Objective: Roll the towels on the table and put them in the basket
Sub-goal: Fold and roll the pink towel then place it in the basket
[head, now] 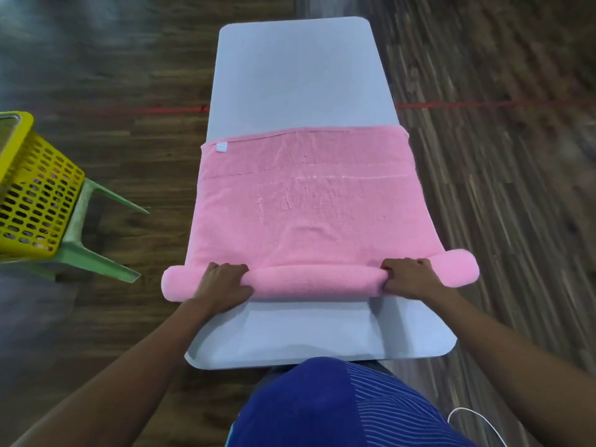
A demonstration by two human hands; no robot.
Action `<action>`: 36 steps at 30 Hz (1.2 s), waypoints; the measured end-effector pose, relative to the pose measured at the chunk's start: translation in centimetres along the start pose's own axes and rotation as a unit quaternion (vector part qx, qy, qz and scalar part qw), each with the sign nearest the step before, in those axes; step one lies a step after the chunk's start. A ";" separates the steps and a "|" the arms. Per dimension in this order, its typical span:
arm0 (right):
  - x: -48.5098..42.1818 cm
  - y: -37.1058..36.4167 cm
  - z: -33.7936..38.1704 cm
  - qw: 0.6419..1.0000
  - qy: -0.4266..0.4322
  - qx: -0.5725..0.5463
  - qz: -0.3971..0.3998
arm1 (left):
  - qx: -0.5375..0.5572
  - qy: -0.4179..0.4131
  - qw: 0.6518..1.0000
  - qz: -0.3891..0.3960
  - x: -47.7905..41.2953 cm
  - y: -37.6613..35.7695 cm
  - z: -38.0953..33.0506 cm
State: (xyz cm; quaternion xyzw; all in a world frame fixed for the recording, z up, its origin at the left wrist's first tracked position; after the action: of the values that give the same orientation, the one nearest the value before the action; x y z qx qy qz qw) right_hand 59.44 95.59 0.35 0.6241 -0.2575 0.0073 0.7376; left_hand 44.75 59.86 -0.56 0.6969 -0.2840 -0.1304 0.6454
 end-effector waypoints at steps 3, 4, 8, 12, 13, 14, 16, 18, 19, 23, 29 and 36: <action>-0.8 1.1 -0.1 0.996 -0.047 -0.027 0.076 | 0.093 0.040 0.994 0.047 -0.6 0.6 1.2; -0.9 1.0 -0.3 0.997 -0.053 -0.029 0.040 | 0.107 0.051 0.993 0.023 -0.7 0.5 1.5; -0.4 -0.2 -0.5 0.962 -0.046 -0.074 -0.258 | 0.095 0.026 0.981 -0.168 -0.1 -0.6 1.1; 0.9 -1.9 -0.5 0.979 0.052 -0.045 -0.194 | 0.015 -0.030 0.997 -0.075 1.3 -2.4 0.9; 1.2 -2.6 -0.7 0.983 0.066 -0.021 -0.172 | 0.007 -0.025 0.998 -0.061 1.5 -2.7 0.9; 1.5 -3.0 -0.9 0.983 0.072 -0.009 -0.166 | 0.006 -0.022 0.997 -0.070 1.7 -2.8 1.0; 1.6 -3.0 -1.1 0.982 0.069 -0.002 -0.177 | 0.012 -0.024 0.994 -0.108 1.7 -1.9 0.5; 1.4 -1.7 -0.8 0.989 0.060 -0.005 -0.135 | 0.007 -0.037 0.996 -0.085 1.6 -0.9 0.1; 1.1 -1.0 -0.7 0.995 0.048 -0.024 -0.083 | 0.011 -0.037 0.998 -0.057 1.6 -0.5 0.0; -0.1 0.6 -1.1 0.997 -0.013 -0.079 0.011 | 0.042 -0.024 0.995 -0.088 2.1 -0.6 1.3; 0.6 -0.7 -1.3 0.972 0.032 -0.073 -0.222 | 0.038 -0.070 0.976 -0.204 3.0 -1.5 0.7; 1.7 -2.5 -1.5 0.992 0.079 -0.011 -0.094 | 0.005 -0.048 0.994 -0.100 2.7 -1.0 1.0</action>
State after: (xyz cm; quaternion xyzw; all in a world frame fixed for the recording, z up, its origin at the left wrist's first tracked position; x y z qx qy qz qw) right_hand 62.29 95.93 -1.38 0.6351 -0.1383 -0.0156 0.7598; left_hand 46.62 57.54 -1.21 0.7181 -0.2442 -0.2265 0.6110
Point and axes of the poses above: each hand's wrist, its own x-axis away from the middle knuckle, its own y-axis out of the back of the hand, z = x × y, the point moved 2 cm from there along -x, towards the middle knuckle, and after that the axes turned 14 degrees about -z, right-handed, at the moved point
